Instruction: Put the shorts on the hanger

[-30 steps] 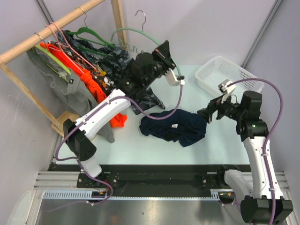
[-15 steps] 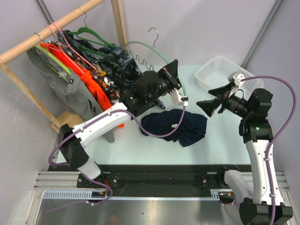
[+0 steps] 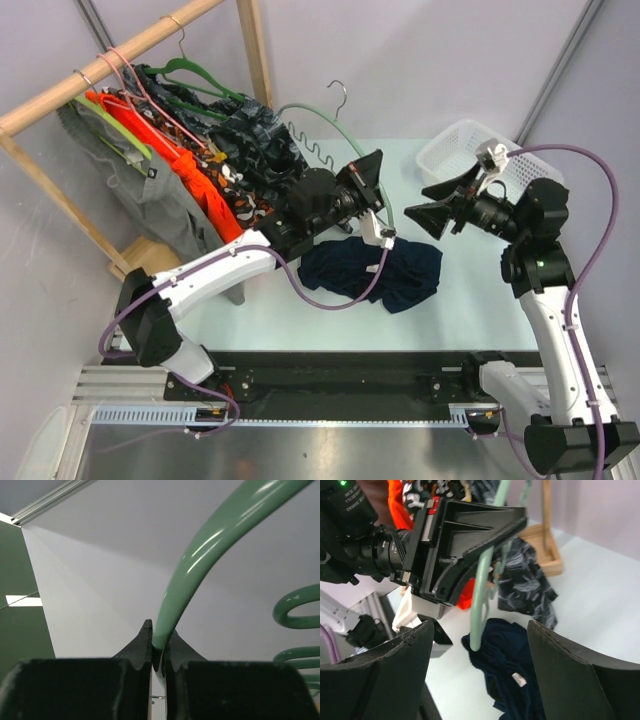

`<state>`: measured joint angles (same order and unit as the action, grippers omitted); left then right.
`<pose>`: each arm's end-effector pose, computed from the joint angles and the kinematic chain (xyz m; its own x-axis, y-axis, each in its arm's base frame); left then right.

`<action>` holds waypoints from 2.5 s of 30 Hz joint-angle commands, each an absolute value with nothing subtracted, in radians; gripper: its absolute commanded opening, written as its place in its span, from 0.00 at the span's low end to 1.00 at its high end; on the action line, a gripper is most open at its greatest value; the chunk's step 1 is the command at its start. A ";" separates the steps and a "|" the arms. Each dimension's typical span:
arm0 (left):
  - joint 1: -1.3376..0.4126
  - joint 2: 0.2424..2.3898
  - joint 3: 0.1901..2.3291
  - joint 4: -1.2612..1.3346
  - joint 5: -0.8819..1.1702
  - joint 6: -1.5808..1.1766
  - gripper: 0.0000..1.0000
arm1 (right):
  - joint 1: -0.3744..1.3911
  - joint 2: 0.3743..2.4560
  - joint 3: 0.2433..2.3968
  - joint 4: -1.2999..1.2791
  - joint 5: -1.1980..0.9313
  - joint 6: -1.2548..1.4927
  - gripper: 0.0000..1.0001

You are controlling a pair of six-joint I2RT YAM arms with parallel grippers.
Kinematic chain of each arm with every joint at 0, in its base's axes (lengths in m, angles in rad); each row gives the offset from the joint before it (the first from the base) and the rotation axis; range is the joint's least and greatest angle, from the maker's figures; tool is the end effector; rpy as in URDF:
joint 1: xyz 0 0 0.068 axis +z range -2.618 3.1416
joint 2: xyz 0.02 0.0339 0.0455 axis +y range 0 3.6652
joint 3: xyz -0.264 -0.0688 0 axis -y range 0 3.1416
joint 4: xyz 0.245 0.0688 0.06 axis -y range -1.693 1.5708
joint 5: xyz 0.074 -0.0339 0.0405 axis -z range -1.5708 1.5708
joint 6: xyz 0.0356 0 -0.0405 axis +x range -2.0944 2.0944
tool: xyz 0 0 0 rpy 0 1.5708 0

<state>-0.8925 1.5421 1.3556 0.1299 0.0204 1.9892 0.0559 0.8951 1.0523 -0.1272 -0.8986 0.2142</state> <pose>0.2339 -0.2914 0.3847 0.7374 0.5408 0.4046 -0.2891 -0.2887 0.9127 0.1818 0.0381 0.4200 -0.1441 0.1245 -0.9817 -0.8034 0.5645 0.1895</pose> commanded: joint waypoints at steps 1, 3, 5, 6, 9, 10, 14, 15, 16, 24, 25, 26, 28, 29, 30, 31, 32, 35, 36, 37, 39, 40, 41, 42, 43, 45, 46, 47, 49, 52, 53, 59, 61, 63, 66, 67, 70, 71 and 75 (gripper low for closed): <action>-0.911 1.494 1.353 0.198 0.052 2.591 0.01 | 0.121 0.923 1.100 -0.124 -0.841 0.210 0.77; -0.914 1.496 1.350 0.198 0.058 2.594 0.01 | 0.158 0.936 1.106 -0.146 -0.813 0.189 0.76; -0.920 1.500 1.344 0.201 0.058 2.597 0.02 | 0.175 0.953 1.106 -0.150 -0.801 0.163 0.73; -0.922 1.502 1.341 0.209 0.060 2.597 0.02 | 0.178 0.957 1.106 -0.153 -0.787 0.158 0.72; -0.927 1.512 1.342 0.207 0.061 2.597 0.02 | 0.184 0.982 1.111 -0.158 -0.781 0.140 0.69; -0.928 1.514 1.342 0.206 0.058 2.597 0.02 | 0.186 0.992 1.112 -0.158 -0.781 0.141 0.68; -0.930 1.529 1.354 0.212 0.052 2.600 0.02 | 0.215 1.011 1.117 -0.169 -0.762 0.111 0.66; -0.930 1.535 1.356 0.210 0.051 2.600 0.02 | 0.227 1.017 1.117 -0.172 -0.761 0.106 0.65; -0.931 1.537 1.356 0.209 0.051 2.600 0.02 | 0.230 1.019 1.121 -0.175 -0.761 0.103 0.65; -0.937 1.549 1.350 0.210 0.054 2.603 0.03 | 0.273 1.057 1.149 -0.207 -0.693 0.043 0.57; -0.939 1.548 1.350 0.212 0.054 2.603 0.04 | 0.279 1.061 1.152 -0.215 -0.686 0.037 0.56; -0.940 1.551 1.350 0.212 0.054 2.605 0.04 | 0.282 1.069 1.157 -0.218 -0.666 0.034 0.54; -0.942 1.552 1.356 0.212 0.055 2.606 0.05 | 0.293 1.083 1.163 -0.225 -0.652 0.025 0.49; -0.942 1.557 1.361 0.209 0.054 2.606 0.05 | 0.299 1.086 1.166 -0.229 -0.647 0.022 0.48; -0.942 1.560 1.364 0.206 0.048 2.606 0.05 | 0.304 1.094 1.169 -0.235 -0.646 0.017 0.46; -0.942 1.562 1.365 0.204 0.045 2.608 0.05 | 0.316 1.092 1.170 -0.238 -0.641 0.012 0.45; -0.942 1.565 1.367 0.204 0.041 2.606 0.05 | 0.321 1.091 1.172 -0.241 -0.637 0.009 0.45; -0.943 1.568 1.365 0.209 0.041 2.606 0.05 | 0.328 1.091 1.175 -0.252 -0.634 0.003 0.27; -0.943 1.569 1.365 0.212 0.040 2.606 0.06 | 0.327 1.094 1.178 -0.261 -0.630 0.003 0.16; -0.942 1.571 1.364 0.213 0.040 2.603 0.07 | 0.327 1.089 1.180 -0.268 -0.615 0.003 0.05; -0.943 1.571 1.359 0.231 0.040 2.594 0.18 | 0.328 1.083 1.183 -0.288 -0.603 -0.021 0.00; -0.943 1.568 1.355 0.239 0.047 2.583 0.23 | 0.325 1.072 1.186 -0.297 -0.600 -0.037 0.00; -0.943 1.563 1.344 0.244 0.051 2.573 0.29 | 0.319 1.065 1.186 -0.305 -0.598 -0.041 0.00; -0.943 1.552 1.339 0.248 0.054 2.551 0.41 | 0.313 1.059 1.186 -0.320 -0.597 -0.043 0.00; -0.943 1.545 1.333 0.249 0.055 2.539 0.46 | 0.304 1.051 1.186 -0.325 -0.607 -0.044 0.00; -0.943 1.523 1.307 0.236 0.057 2.514 0.57 | 0.261 1.029 1.186 -0.333 -0.621 -0.035 0.00; -0.943 1.496 1.295 0.220 0.066 2.485 0.61 | 0.246 1.022 1.186 -0.333 -0.649 -0.031 0.00; -0.943 1.477 1.269 0.209 0.069 2.470 0.64 | 0.232 1.011 1.186 -0.331 -0.663 -0.020 0.00; -0.942 1.416 1.203 0.183 0.074 2.418 0.82 | 0.171 0.993 1.186 -0.316 -0.710 -0.005 0.00; -0.942 1.350 1.152 0.154 0.074 2.318 0.87 | 0.106 0.974 1.186 -0.330 -0.768 -0.005 0.00; -0.942 1.330 1.147 0.137 0.072 2.219 0.88 | 0.089 0.970 1.186 -0.337 -0.814 -0.005 0.00; -0.917 1.206 1.323 -0.187 0.127 1.371 1.00 | 0.008 0.888 1.186 -0.552 -0.995 -0.194 0.00; -0.844 1.162 1.414 -0.274 0.230 1.096 1.00 | 0.008 0.858 1.187 -0.665 -1.026 -0.257 0.00; -0.780 1.128 1.408 -0.284 0.331 0.961 1.00 | 0.008 0.800 1.187 -0.738 -1.052 -0.343 0.00; -0.729 1.085 1.393 -0.285 0.412 0.761 1.00 | 0.008 0.729 1.190 -0.877 -1.054 -0.473 0.00; -0.689 1.088 1.397 -0.296 0.434 0.673 1.00 | 0.008 0.716 1.193 -0.953 -1.048 -0.510 0.00; -0.585 1.101 1.422 -0.369 0.582 0.562 0.99 | 0.012 0.681 1.212 -1.130 -1.032 -0.665 0.00; -0.563 1.104 1.427 -0.408 0.632 0.564 0.98 | 0.015 0.673 1.213 -1.167 -1.028 -0.689 0.00; -0.534 1.059 1.346 -0.553 0.823 0.690 0.93 | 0.040 0.641 1.213 -1.304 -1.026 -0.764 0.00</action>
